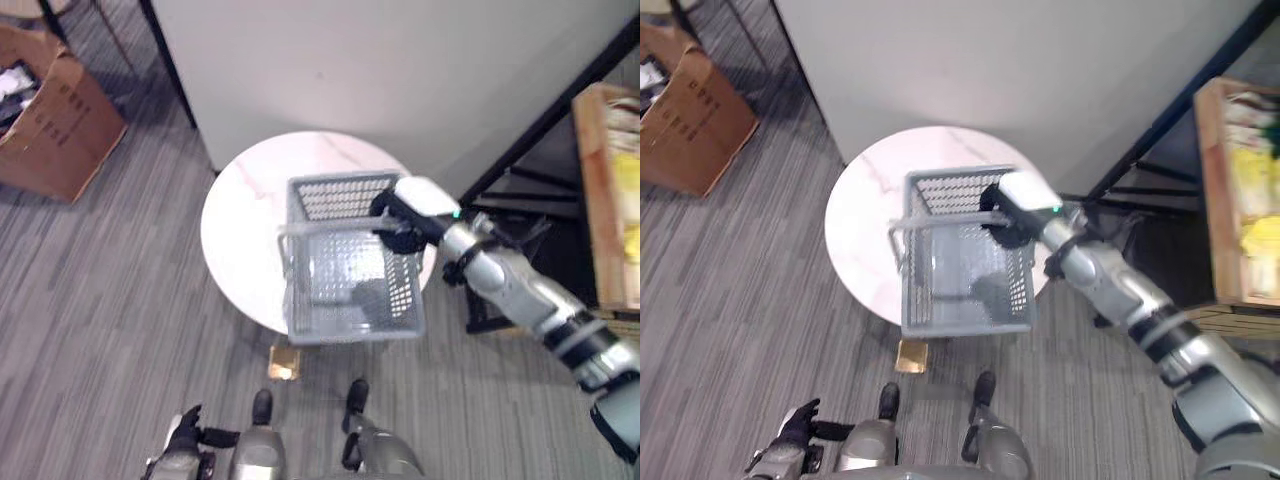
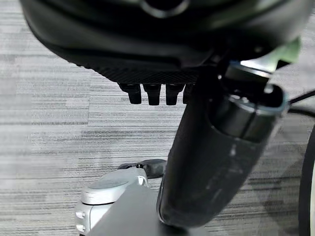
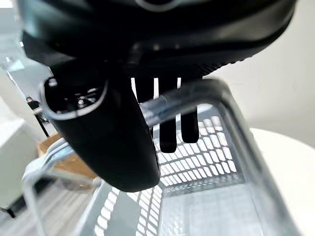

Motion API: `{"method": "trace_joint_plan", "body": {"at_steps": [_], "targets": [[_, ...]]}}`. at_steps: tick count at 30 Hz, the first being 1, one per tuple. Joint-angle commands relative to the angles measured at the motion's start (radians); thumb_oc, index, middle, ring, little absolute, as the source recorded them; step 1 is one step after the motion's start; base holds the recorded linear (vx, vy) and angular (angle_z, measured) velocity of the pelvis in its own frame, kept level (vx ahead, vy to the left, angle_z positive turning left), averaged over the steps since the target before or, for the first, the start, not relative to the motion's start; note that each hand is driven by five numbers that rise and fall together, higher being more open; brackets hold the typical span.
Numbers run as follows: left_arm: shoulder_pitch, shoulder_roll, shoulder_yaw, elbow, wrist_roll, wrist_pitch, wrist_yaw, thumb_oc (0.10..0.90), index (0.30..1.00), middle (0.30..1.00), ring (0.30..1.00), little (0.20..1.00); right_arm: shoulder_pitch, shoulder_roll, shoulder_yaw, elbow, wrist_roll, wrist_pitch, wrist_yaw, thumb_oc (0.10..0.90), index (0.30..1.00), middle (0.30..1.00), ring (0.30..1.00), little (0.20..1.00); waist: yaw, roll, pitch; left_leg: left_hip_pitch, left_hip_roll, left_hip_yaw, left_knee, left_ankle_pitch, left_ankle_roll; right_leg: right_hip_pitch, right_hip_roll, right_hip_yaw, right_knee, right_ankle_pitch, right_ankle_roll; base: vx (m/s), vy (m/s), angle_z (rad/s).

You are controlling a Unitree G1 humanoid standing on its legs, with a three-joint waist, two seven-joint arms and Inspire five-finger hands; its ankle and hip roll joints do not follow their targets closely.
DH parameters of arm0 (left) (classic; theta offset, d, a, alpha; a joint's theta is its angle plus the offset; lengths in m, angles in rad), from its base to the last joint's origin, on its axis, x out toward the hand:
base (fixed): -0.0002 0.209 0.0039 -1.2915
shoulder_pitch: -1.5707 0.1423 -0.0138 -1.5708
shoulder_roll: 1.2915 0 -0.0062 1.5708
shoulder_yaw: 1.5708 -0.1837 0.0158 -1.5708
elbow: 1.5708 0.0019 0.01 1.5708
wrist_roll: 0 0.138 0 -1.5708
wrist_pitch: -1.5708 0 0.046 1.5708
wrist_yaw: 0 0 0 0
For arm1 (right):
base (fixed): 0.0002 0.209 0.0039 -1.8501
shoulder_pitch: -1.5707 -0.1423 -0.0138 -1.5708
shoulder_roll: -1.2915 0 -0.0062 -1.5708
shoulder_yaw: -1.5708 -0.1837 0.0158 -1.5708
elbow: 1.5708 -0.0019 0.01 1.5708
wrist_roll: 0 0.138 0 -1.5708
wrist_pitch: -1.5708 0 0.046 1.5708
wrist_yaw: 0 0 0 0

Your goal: Get the vegetables into the basket

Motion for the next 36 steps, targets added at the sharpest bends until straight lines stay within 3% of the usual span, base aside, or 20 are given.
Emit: {"method": "trace_joint_plan", "body": {"at_steps": [1,9,15,16,20,21,22,23,24,26,27,29,31,36], "targets": [[-0.008,-0.002,-0.041,0.072,0.060,-0.002,-0.019,0.900,1.000,1.000,1.000,1.000,-0.149,-0.040,-0.116,-0.030,0.160,-0.078,-0.005,0.400,0.300,0.300,0.300,0.300,0.013,0.018,-0.058,-0.043,0.017,-0.031,-0.013,0.024,-0.013,0.093,-0.067,0.017,-0.001,-0.039,0.078,0.01,0.014,-0.16],[0.022,-0.003,-0.009,0.076,0.087,-0.002,-0.037,0.900,1.000,1.000,1.000,1.000,-0.003,-0.141,-0.172,-0.208,0.227,-0.098,0.084,0.400,0.300,0.300,0.300,0.300,-0.022,0.025,-0.084,-0.018,0.020,-0.006,-0.013,0.017,-0.012,0.103,-0.068,0.034,-0.001,-0.037,0.081,0.00,0.006,-0.09],[0.032,-0.007,-0.003,0.069,0.095,-0.005,-0.041,0.900,1.000,1.000,1.000,1.000,0.059,-0.165,-0.190,-0.192,0.210,-0.099,0.094,0.400,0.300,0.300,0.300,0.300,-0.038,0.028,-0.079,0.013,0.021,0.007,-0.005,0.009,-0.009,0.115,-0.066,0.047,0.009,-0.048,0.079,0.00,-0.007,-0.07],[0.020,-0.002,-0.010,0.055,0.095,-0.008,-0.034,0.900,1.000,1.000,1.000,1.000,0.064,-0.157,-0.194,-0.173,0.202,-0.100,0.089,0.400,0.300,0.300,0.300,0.300,-0.040,0.021,-0.057,-0.026,0.018,0.004,0.079,-0.017,-0.008,0.108,-0.076,0.052,0.031,-0.053,0.075,-0.09,0.004,-0.02],[0.003,0.010,-0.022,0.029,0.094,-0.014,-0.026,0.900,1.000,1.000,1.000,1.000,0.099,-0.160,-0.225,-0.148,0.172,-0.097,0.073,0.400,0.300,0.300,0.300,0.300,-0.046,0.012,-0.019,-0.079,0.001,0.002,0.190,-0.076,0.007,0.076,-0.101,0.063,0.101,-0.065,0.082,-0.09,0.124,0.00],[0.000,0.015,-0.023,0.029,0.099,-0.016,-0.028,0.900,1.000,1.000,1.000,1.000,0.122,-0.157,-0.250,-0.144,0.160,-0.097,0.067,0.400,0.300,0.300,0.300,0.300,-0.055,0.013,-0.010,-0.075,-0.016,0.016,0.188,-0.087,0.021,0.057,-0.116,0.078,0.126,-0.052,0.095,-0.10,0.326,-0.12],[-0.007,0.019,-0.020,0.032,0.108,-0.018,-0.027,0.900,1.000,1.000,1.000,1.000,0.142,-0.148,-0.270,-0.148,0.148,-0.094,0.060,0.400,0.300,0.300,0.300,0.300,-0.073,0.006,0.001,-0.076,-0.043,0.045,0.177,-0.091,0.034,0.027,-0.147,0.108,0.122,0.036,0.124,-0.09,0.286,-0.26],[-0.007,0.019,-0.021,0.032,0.108,-0.018,-0.027,0.900,1.000,1.000,1.000,1.000,0.143,-0.147,-0.271,-0.149,0.148,-0.093,0.060,0.400,0.300,0.300,0.300,0.300,-0.070,0.005,0.001,-0.075,-0.044,0.048,0.176,-0.091,0.035,0.026,-0.148,0.112,0.120,0.038,0.125,-0.17,0.272,-0.39],[-0.016,0.027,-0.021,0.029,0.115,-0.019,-0.028,0.900,1.000,1.000,1.000,1.000,0.133,-0.137,-0.267,-0.150,0.142,-0.089,0.056,0.400,0.300,0.300,0.300,0.300,-0.082,0.003,0.011,-0.080,-0.053,0.081,0.164,-0.082,0.039,-0.009,-0.160,0.130,0.112,0.095,0.143,-0.18,0.182,-0.43],[-0.021,0.045,-0.014,0.019,0.117,-0.019,-0.025,0.900,1.000,1.000,1.000,1.000,0.123,-0.116,-0.260,-0.156,0.131,-0.084,0.050,0.400,0.300,0.300,0.300,0.300,-0.074,0.016,0.019,-0.088,-0.035,0.122,0.143,-0.064,0.048,-0.034,-0.159,0.098,0.143,0.064,0.135,-0.26,0.194,-1.12],[-0.018,0.063,-0.005,0.015,0.120,-0.013,-0.024,0.900,1.000,1.000,1.000,1.000,0.109,-0.104,-0.247,-0.152,0.122,-0.084,0.048,0.400,0.300,0.300,0.300,0.300,-0.058,0.034,0.014,-0.103,-0.014,0.154,0.117,-0.039,0.051,-0.014,-0.159,0.020,0.195,0.007,0.121,-0.24,0.168,-1.32],[-0.014,0.076,0.011,0.012,0.115,-0.007,-0.020,0.900,1.000,1.000,1.000,1.000,0.102,-0.092,-0.241,-0.152,0.116,-0.082,0.049,0.400,0.300,0.300,0.300,0.300,-0.047,0.041,0.002,-0.109,-0.003,0.183,0.092,-0.017,0.055,0.016,-0.156,-0.009,0.252,-0.035,0.112,-0.17,0.138,-0.70],[-0.001,0.079,0.018,0.010,0.109,-0.006,-0.020,0.900,1.000,1.000,1.000,1.000,0.069,-0.071,-0.223,-0.152,0.116,-0.083,0.049,0.400,0.300,0.300,0.300,0.300,-0.028,0.040,-0.015,-0.114,0.007,0.231,0.077,-0.011,0.061,0.055,-0.160,-0.038,0.307,-0.065,0.105,-0.14,0.057,-0.63],[0.012,0.075,0.029,0.014,0.096,-0.002,-0.028,0.900,1.000,1.000,1.000,1.000,0.027,-0.045,-0.194,-0.160,0.125,-0.080,0.052,0.400,0.300,0.300,0.300,0.300,0.005,0.011,-0.031,-0.118,0.009,0.299,0.091,-0.010,0.056,0.145,-0.169,-0.081,0.223,-0.044,0.116,-0.06,-0.034,-0.69]]}}
